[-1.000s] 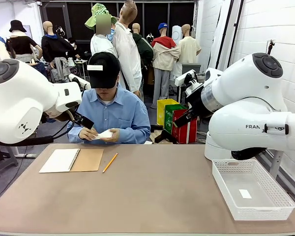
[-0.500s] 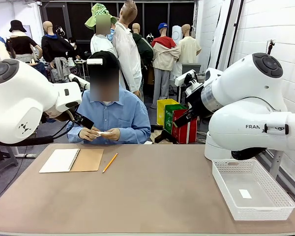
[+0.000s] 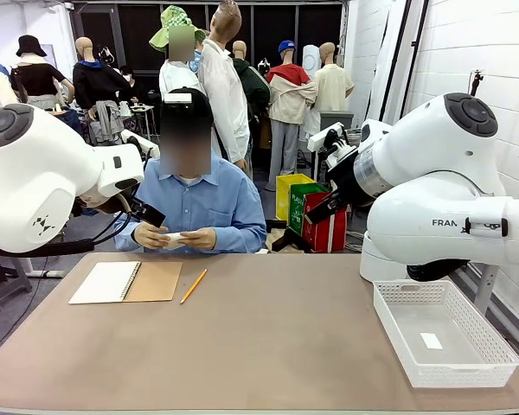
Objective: Sort the paper based on its condition.
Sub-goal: If a person hands you a paper, place it in the Organizing basket , and if it's crumpled, put it in the Trash can.
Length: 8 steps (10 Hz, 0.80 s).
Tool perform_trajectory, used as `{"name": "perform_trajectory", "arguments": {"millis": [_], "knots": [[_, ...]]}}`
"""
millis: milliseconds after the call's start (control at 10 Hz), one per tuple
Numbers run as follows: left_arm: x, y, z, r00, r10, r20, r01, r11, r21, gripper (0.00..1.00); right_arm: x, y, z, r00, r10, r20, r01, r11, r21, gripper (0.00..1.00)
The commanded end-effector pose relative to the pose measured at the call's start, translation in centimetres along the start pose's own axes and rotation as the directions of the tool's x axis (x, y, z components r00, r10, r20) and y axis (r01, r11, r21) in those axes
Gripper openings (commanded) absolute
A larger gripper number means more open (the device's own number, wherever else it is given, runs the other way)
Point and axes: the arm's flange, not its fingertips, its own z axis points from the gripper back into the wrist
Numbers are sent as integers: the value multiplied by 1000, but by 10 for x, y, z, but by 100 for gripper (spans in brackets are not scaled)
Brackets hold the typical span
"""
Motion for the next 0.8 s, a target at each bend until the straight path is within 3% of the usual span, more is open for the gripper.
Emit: {"name": "perform_trajectory", "arguments": {"millis": [0, 700], "knots": [[0, 1, -1, 1000, -13, 5, 13, 1000, 5, 100, 0, 1, 0, 1000, 3, -2, -3, 1000, -4, 100], [0, 1, -1, 1000, -13, 5, 13, 1000, 5, 100, 0, 1, 0, 1000, 3, -2, -3, 1000, -4, 100]]}}
